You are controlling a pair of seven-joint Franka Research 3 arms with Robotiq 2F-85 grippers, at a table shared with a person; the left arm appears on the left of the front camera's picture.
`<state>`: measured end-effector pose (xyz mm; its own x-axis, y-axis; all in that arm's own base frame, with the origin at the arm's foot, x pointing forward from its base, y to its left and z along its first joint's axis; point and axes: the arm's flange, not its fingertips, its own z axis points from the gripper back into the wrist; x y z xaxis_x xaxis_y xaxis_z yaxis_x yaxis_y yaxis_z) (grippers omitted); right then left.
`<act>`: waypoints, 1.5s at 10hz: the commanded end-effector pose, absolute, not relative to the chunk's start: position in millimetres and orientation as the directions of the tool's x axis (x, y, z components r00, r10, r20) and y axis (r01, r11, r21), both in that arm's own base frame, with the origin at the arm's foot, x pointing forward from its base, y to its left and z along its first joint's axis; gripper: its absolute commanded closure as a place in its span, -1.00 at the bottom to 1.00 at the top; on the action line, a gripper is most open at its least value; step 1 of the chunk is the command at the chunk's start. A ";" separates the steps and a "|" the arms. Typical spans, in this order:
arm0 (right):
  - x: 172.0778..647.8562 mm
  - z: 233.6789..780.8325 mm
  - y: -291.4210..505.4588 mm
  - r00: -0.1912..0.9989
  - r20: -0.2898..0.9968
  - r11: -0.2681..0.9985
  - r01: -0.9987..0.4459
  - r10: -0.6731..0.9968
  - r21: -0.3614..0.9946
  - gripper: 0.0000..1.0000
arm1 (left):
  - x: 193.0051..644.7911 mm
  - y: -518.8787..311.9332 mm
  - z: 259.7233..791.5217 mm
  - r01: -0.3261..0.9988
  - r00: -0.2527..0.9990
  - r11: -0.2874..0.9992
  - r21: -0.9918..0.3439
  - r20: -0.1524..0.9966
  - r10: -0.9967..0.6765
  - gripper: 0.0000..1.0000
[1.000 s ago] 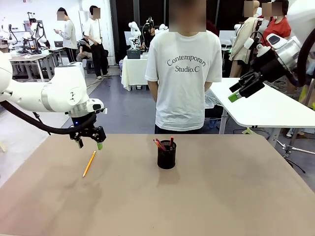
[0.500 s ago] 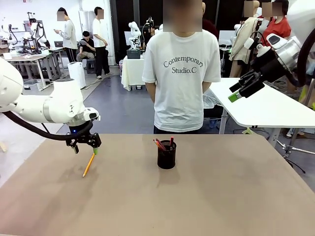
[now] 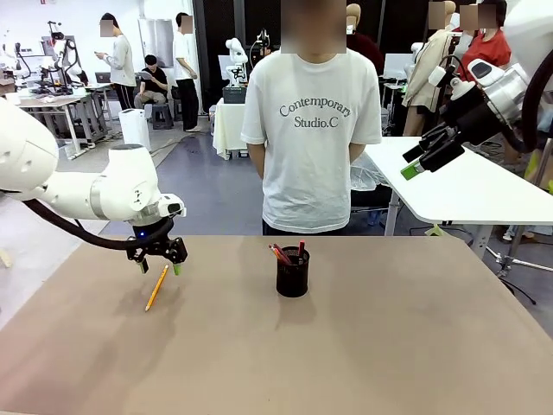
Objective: Place the pens into the pen holder.
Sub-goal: Pick up a writing instrument from the table and place it into the Pen holder.
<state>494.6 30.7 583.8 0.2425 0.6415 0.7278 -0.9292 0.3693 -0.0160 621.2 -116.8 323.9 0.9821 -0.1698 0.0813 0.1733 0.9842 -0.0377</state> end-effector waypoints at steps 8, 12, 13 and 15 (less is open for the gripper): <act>494.0 584.0 33.1 0.247 0.726 0.381 -0.925 0.642 -0.022 -1.00 | 630.2 -122.0 311.9 0.136 0.987 0.990 0.041 0.080 -0.139 0.88; 494.0 584.0 33.1 0.247 0.726 0.381 -0.925 0.642 -0.022 -1.00 | 632.4 -123.4 309.6 0.124 0.989 0.991 0.056 0.072 -0.128 1.00; 494.0 584.0 33.1 0.247 0.726 0.381 -0.925 0.642 -0.022 -1.00 | 631.9 -122.9 310.0 0.120 0.990 0.991 0.057 0.066 -0.123 1.00; 494.0 584.0 33.1 0.247 0.726 0.381 -0.925 0.642 -0.022 -1.00 | 631.2 -123.2 313.9 0.105 0.992 0.993 0.050 0.069 -0.109 1.00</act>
